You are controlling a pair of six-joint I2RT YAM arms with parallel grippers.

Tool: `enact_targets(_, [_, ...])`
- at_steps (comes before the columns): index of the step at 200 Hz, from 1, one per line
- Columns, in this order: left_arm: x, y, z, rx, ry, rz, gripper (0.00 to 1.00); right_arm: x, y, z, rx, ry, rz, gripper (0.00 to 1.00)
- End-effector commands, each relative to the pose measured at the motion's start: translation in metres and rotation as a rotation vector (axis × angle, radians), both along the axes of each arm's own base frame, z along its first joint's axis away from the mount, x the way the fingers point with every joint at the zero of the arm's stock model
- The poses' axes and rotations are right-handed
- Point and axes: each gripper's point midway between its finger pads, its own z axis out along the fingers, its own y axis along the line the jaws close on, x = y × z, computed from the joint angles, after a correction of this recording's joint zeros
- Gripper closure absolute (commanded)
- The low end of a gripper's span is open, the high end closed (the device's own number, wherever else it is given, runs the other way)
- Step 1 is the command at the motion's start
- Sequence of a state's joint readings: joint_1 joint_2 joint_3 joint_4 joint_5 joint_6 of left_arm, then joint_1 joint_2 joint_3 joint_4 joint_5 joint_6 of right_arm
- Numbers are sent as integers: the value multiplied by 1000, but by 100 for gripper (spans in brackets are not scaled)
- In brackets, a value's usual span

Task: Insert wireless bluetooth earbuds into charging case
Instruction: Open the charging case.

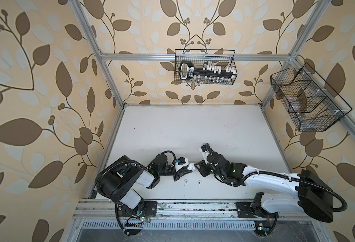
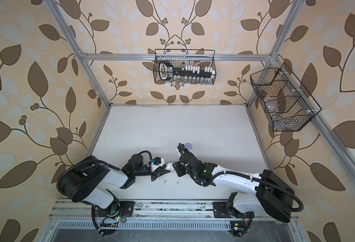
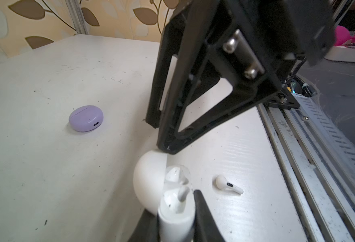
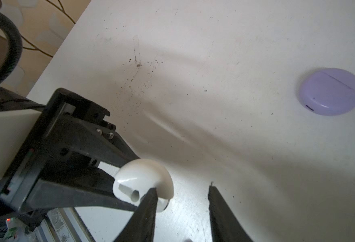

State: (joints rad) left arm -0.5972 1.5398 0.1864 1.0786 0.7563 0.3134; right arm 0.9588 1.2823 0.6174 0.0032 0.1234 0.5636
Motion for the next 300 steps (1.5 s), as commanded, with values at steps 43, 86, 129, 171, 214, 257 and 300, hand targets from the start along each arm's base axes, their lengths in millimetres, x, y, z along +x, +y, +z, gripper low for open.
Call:
enact_targets(43, [-9,-6,21,-60,-72,-57,91,6,0,27,42,-55,-14,59])
enact_targets(86, [-4,-6,22,-59,-72,-34,91,-10,7,28,23,-76,42,58])
enact_targets(129, [-4,-6,22,-59,-72,-31,91,-24,5,27,13,-107,90,53])
enact_targets(171, [-5,-6,21,-59,-68,-35,91,-22,4,24,-2,-108,98,49])
enact_targets(214, [-5,-6,22,-59,-68,-37,91,-22,7,11,-31,-86,123,50])
enact_targets(257, [-6,-6,22,-62,-69,-42,91,-19,6,1,-39,-68,122,48])
enact_targets(300, [-9,-6,22,-64,-67,-56,90,-15,11,-2,-30,-61,138,49])
